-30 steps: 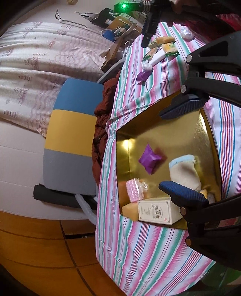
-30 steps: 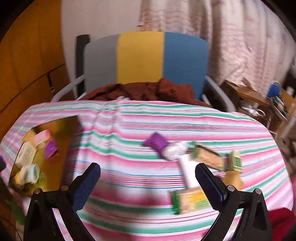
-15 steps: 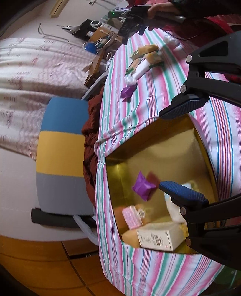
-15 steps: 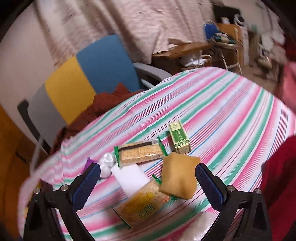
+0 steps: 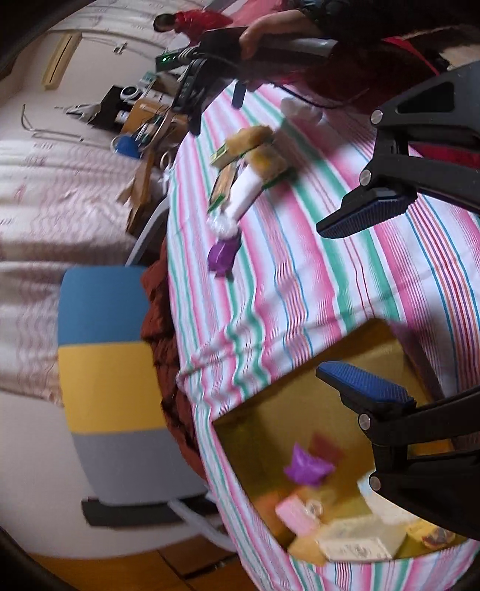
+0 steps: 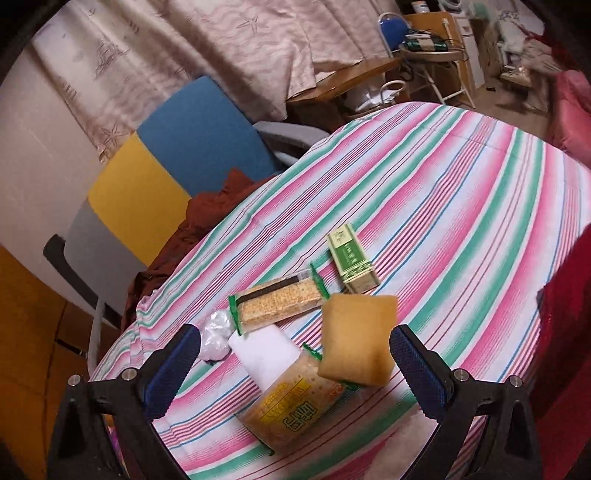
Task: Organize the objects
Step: 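Move both grippers back from the tray toward the items on the cloth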
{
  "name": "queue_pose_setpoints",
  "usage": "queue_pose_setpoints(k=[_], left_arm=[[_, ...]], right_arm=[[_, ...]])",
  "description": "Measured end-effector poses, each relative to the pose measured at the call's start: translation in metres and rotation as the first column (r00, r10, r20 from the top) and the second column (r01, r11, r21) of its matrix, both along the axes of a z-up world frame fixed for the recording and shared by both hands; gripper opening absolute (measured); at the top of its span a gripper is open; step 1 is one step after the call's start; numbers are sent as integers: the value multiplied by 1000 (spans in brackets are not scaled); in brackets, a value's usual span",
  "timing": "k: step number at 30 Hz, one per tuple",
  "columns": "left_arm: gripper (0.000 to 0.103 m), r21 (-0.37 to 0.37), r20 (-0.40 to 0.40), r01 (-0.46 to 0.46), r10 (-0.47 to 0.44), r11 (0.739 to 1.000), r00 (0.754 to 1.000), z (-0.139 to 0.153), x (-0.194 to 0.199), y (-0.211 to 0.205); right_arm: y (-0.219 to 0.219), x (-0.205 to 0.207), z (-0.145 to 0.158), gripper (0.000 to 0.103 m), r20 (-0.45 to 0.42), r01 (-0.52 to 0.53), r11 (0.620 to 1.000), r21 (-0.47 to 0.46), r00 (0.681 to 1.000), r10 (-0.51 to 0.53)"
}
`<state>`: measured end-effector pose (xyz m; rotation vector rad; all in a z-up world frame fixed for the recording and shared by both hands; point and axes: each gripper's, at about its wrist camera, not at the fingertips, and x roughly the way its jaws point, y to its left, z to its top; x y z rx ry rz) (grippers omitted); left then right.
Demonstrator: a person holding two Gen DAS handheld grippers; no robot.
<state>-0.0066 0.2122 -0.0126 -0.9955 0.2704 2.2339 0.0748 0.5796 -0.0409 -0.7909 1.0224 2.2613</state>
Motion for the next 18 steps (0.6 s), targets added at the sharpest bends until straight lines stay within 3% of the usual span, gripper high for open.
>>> queue_pose_setpoints(k=[5,9,15,18], left_arm=[[70,-40,29,60,-59,997,998,-9,-2,30],[71,-56,48,59,-57,997,997,-10,-17,49],[71,-24,195,14,-9,1000,981,-19,-58,73],[71,-10,229,7,-4,1000,973,-21,-73,88]], right_arm=[[-1,-2,-2,103,-8,-22,1000,-15,1000,22],[2,0,-4,103,-29,-26,999,-43,999,25],[-1,-4,-2,103,-38,-58,998,-38,998,56],[-4,-7,-1,103,-40,-82,996,-34,996,81]])
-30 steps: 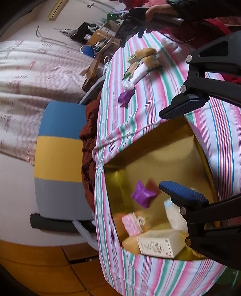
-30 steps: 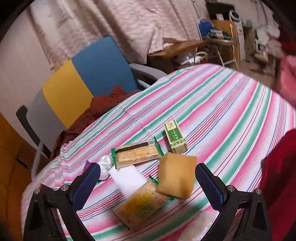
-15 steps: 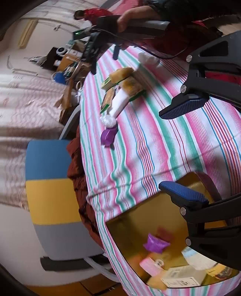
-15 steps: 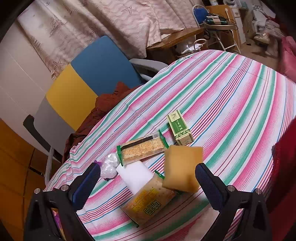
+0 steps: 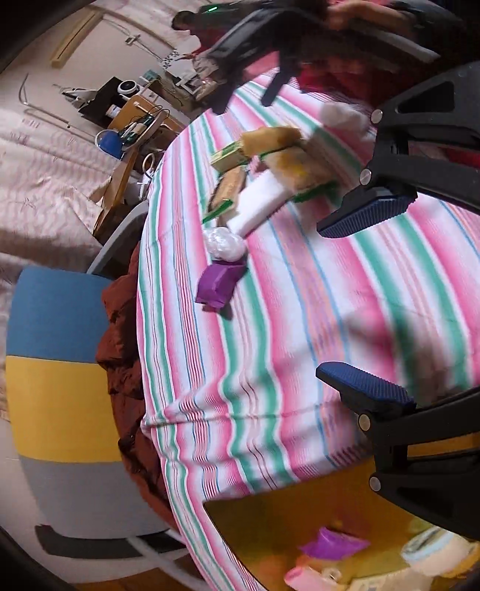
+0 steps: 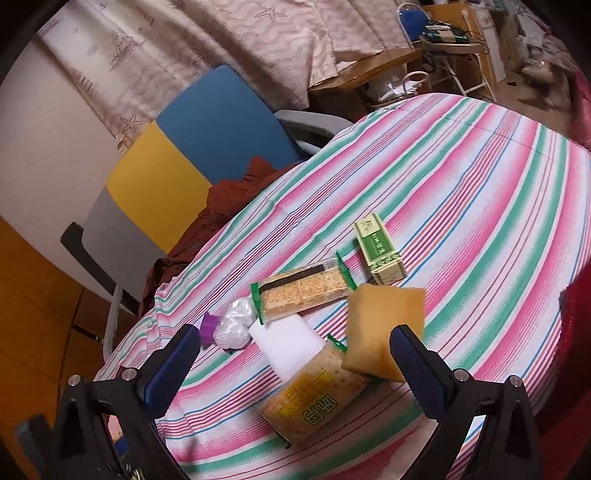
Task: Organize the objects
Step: 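Move both grippers back from the tray toward the items on the cloth, then grasp the second purple snack with the left gripper while the right gripper reaches the tan sponge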
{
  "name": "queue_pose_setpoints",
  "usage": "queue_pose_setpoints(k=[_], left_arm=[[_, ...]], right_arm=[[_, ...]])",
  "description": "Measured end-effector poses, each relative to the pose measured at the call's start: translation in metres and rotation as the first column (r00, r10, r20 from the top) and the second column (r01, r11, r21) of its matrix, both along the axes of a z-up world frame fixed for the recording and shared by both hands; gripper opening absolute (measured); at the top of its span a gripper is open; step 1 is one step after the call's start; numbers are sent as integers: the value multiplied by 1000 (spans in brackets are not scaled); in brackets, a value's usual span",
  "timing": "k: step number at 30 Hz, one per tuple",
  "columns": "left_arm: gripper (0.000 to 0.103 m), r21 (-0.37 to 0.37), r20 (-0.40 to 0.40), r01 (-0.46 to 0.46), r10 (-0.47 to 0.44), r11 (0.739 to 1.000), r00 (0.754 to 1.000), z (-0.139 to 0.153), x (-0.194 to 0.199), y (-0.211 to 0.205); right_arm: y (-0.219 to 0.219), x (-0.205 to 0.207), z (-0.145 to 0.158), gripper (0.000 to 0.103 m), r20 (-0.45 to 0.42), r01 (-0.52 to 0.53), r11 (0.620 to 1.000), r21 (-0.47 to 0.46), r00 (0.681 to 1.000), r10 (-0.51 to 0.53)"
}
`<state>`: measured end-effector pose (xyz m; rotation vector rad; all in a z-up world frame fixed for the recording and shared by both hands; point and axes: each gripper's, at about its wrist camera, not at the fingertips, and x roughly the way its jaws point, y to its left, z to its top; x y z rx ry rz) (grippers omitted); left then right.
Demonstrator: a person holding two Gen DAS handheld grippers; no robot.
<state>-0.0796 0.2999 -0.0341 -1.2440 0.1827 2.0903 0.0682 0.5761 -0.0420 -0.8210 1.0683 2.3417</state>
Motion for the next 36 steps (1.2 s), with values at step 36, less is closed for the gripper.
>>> queue_pose_setpoints(k=[36], left_arm=[[63,-85,202,-119,134,989,970,-73,-124,148]], right_arm=[[-1,-9,-8,103,-79,-110,989,-100,992,103]])
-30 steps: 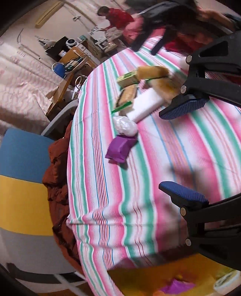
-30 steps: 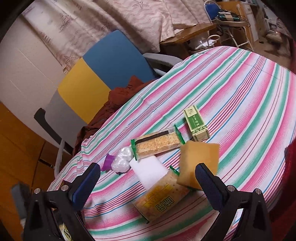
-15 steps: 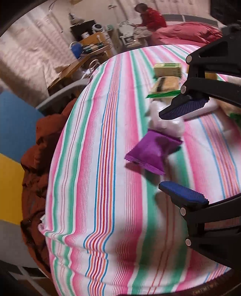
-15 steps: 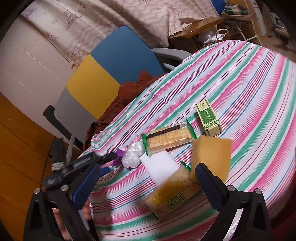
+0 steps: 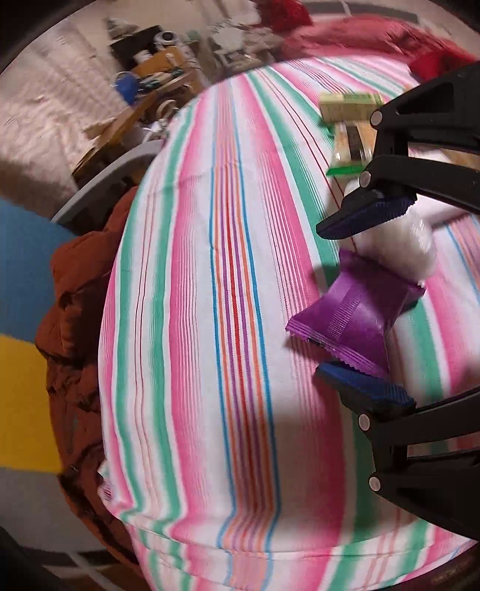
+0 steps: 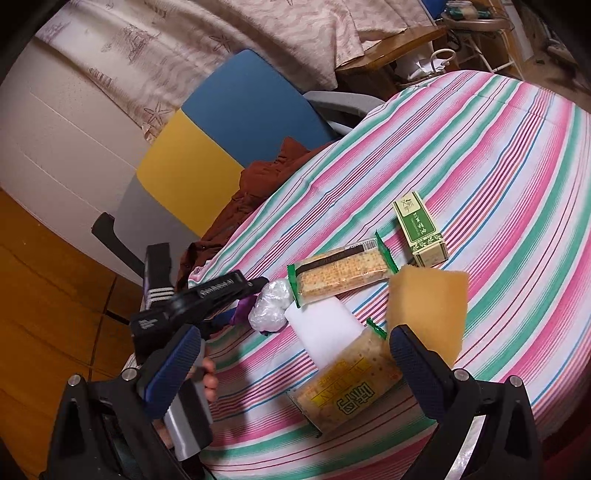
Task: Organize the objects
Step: 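Grasp the second purple snack with the left gripper while the right gripper reaches the tan sponge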
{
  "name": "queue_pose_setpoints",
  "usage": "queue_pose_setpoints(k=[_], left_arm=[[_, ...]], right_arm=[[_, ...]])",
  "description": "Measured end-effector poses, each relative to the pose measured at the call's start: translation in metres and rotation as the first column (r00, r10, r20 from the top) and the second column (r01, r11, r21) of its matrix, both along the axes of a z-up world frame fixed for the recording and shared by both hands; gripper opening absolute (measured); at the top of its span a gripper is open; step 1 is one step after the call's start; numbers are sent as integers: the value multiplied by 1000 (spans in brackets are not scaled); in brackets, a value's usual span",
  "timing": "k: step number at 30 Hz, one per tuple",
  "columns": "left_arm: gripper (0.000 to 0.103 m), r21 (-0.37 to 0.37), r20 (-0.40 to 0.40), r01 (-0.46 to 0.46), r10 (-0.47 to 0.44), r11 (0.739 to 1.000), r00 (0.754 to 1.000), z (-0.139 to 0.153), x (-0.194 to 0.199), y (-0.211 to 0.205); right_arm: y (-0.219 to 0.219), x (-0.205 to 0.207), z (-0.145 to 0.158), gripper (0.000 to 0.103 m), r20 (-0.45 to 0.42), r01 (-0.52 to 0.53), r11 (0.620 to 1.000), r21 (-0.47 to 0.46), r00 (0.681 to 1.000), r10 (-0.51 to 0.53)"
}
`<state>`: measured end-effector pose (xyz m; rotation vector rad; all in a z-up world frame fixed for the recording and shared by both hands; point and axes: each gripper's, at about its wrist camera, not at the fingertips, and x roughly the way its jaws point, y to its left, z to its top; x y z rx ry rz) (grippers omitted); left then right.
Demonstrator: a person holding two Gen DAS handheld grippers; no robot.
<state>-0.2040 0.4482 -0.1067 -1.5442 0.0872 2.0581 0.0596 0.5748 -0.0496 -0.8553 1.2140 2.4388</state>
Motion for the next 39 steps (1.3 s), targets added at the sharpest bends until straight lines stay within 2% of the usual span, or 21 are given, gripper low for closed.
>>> queue_pose_setpoints(k=[1,6,7,8,15,22,24,27,31,39], left_arm=[[60,-17,-29,20,-21,1000,999,0,2,0],[57,-42,-96,84,-88,996,991,2,9,-15],[49,-57,-110,87,-92,995,990,1,10,-19],[36,-99,-128,86,-98,991,987,0,12,-21],[36,-149,-141,159,-180,976,973,2,36,-43],[36,-112,-138,190,-204,975,969,3,75,-79],[36,-124,-149,213,-230,969,962,3,89,-84],[36,-130,-169,263,-283,956,944,5,117,-92],[36,-124,-207,276,-297,953,932,3,141,-100],[36,-65,-275,290,-296,955,915,0,157,-118]], right_arm=[[0,0,-1,103,1,1,1000,-2,1000,-1],[1,0,-2,103,7,7,1000,-3,1000,-7],[1,0,-2,103,8,7,1000,-1,1000,-7],[1,0,-2,103,10,8,1000,0,1000,-8],[4,0,-3,103,30,23,1000,4,999,-23],[6,2,-6,103,45,40,999,-6,998,-40],[9,4,-6,103,27,47,999,-27,999,-46],[18,18,-6,103,-23,116,991,-69,993,-118],[32,37,-13,103,-58,217,964,-152,972,-228],[38,37,-19,103,24,285,946,-156,958,-285]])
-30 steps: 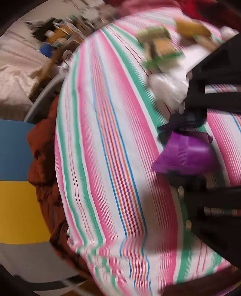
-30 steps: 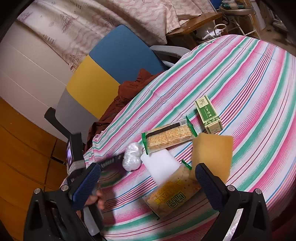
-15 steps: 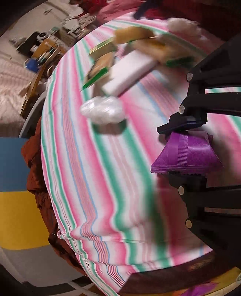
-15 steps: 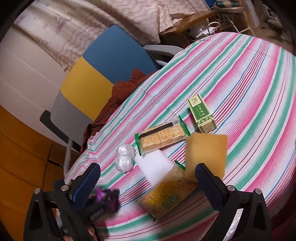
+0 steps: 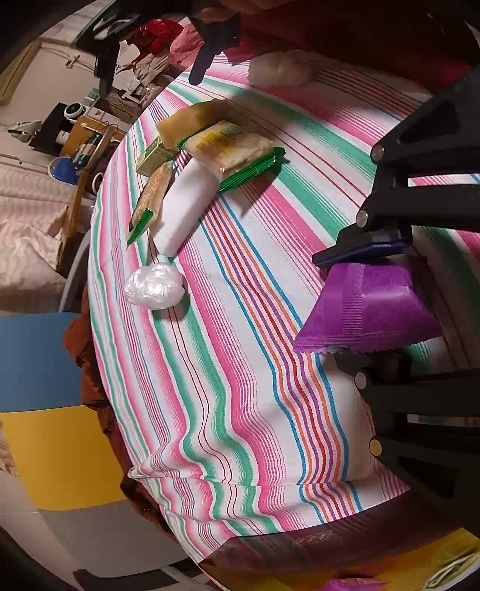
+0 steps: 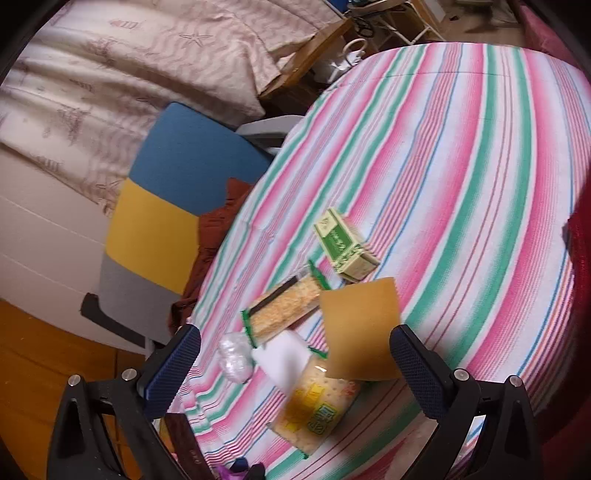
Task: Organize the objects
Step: 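Grasp the second purple snack with the left gripper while the right gripper reaches the tan sponge, then grasp and lift the tan sponge with the right gripper while the left gripper carries the snack to the tray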
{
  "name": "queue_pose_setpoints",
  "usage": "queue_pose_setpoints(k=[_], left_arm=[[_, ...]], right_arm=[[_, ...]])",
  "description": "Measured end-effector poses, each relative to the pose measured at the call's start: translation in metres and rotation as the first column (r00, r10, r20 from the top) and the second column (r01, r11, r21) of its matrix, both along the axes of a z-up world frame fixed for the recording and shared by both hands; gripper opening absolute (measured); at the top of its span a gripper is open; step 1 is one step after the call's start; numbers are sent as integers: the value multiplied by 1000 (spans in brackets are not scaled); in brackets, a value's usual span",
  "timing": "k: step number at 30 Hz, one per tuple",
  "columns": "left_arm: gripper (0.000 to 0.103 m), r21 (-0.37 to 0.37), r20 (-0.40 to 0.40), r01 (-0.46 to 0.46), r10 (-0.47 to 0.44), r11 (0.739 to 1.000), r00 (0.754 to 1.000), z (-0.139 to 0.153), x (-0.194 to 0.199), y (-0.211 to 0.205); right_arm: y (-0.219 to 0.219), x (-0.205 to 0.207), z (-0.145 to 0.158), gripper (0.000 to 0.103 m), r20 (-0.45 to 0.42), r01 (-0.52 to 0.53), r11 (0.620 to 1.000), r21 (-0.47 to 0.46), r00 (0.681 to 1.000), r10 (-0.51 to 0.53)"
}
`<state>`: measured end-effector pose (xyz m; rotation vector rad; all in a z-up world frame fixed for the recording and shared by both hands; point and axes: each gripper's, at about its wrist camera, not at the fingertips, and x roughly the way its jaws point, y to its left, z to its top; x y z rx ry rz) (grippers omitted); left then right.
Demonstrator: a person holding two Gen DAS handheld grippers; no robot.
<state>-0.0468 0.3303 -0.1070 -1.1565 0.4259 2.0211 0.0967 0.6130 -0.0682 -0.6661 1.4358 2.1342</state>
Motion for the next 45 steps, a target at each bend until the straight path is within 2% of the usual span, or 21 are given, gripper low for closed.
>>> queue_pose_setpoints(k=[9,13,17,18,20,21,23,26,28,31,33,35,38,41,45], left_arm=[[37,44,-83,25,-21,999,996,-5,9,-7],[37,55,-101,32,-27,998,995,-7,13,-7],[38,67,-100,33,-26,997,995,-8,12,-8],[39,71,-100,33,-26,997,995,-8,12,-8],[39,75,-101,33,-26,997,995,-8,12,-9],[39,77,-102,33,-25,996,994,-8,12,-10],[39,81,-104,34,-26,996,994,-9,13,-12],[39,84,-108,35,-26,996,994,-9,14,-12],[39,85,-111,35,-26,996,993,-9,14,-12],[39,82,-117,36,-26,996,993,-9,15,-11],[39,78,-123,37,-27,996,992,-9,16,-10],[39,73,-130,37,-27,997,991,-8,17,-9],[37,82,-115,37,-27,996,993,-7,15,-10],[36,112,-65,25,-18,993,998,-4,9,-16],[36,165,-3,1,0,986,1000,11,10,-27]], right_arm=[[8,-3,-13,101,64,8,999,-39,998,-6],[9,-17,-18,94,160,-18,1000,-21,987,21],[6,-41,-26,90,296,-93,996,4,951,87],[5,-47,-29,87,336,-111,994,11,937,101],[5,-53,-32,64,387,-129,991,30,916,107],[5,-55,-33,57,398,-142,989,34,910,117],[4,-55,-31,56,406,-149,988,45,906,119],[3,-47,-20,56,355,-126,988,88,931,88],[4,-36,-9,56,286,-86,989,117,957,50],[6,-21,-1,56,160,-50,994,96,987,34],[6,-19,-1,56,117,-58,995,77,992,49],[1,-22,1,56,90,-94,993,78,992,87],[-19,-40,12,56,51,-200,973,118,979,195],[-39,-55,22,56,76,-309,930,196,951,300],[-52,-62,24,56,94,-368,901,232,930,355]])
